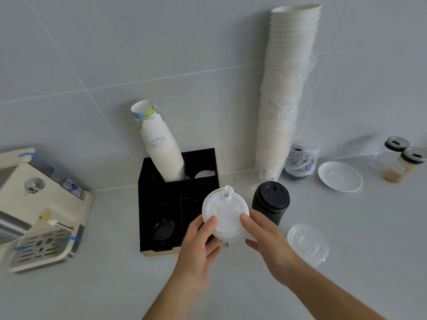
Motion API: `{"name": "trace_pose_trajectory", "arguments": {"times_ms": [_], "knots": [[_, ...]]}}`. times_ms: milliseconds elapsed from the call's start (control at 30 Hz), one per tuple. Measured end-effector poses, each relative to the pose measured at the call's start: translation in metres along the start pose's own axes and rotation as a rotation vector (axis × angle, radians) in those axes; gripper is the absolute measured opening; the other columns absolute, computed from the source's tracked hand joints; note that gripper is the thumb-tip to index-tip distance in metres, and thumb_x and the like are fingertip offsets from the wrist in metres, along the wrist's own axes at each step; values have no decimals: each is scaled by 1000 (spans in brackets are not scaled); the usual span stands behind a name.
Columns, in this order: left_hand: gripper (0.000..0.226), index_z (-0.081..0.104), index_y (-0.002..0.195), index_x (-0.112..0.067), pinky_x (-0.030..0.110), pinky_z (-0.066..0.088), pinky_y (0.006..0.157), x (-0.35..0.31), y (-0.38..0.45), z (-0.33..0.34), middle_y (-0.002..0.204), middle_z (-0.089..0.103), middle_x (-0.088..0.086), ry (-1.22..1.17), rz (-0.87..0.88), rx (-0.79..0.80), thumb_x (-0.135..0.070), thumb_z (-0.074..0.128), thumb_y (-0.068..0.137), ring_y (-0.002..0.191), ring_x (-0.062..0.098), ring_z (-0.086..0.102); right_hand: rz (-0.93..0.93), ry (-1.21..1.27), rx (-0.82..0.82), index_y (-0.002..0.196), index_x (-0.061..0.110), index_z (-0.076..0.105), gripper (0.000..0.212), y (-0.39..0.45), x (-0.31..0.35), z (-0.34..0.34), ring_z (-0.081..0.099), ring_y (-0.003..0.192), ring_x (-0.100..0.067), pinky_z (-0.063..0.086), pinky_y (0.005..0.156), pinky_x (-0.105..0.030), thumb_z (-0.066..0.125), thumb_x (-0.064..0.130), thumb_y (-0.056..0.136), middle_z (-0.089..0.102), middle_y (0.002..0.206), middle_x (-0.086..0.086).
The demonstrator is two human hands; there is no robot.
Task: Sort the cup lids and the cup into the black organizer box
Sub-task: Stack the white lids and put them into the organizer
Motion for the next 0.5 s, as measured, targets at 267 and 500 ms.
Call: {"name": "trace_pose_trajectory", "arguments": {"times_ms": [267, 500], "knots": [[39, 59, 125, -29, 41, 45, 106, -48, 10, -7, 120, 69, -2, -24, 123, -22, -33, 64, 87, 113, 19, 65, -62, -104, 74, 141, 42, 47, 87, 36, 57, 9, 50, 134, -14, 43, 109, -45, 66, 75, 63, 52, 146, 11], [49, 59, 124, -33, 41, 42, 108, -88, 26, -9, 102, 75, -18, 4, 250, -19, -38, 70, 76, 112, 12, 65, -137, -143, 214, 138, 42, 51, 69, 66, 106, 21, 61, 122, -11, 49, 101, -39, 66, 59, 72, 62, 135, 15]]}}
Point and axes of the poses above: each hand's wrist, its own y-axis towards the middle knuckle, its own z-axis out of the palm, x = y × z, the point moved 3 cm from there along y, towards the middle knuckle
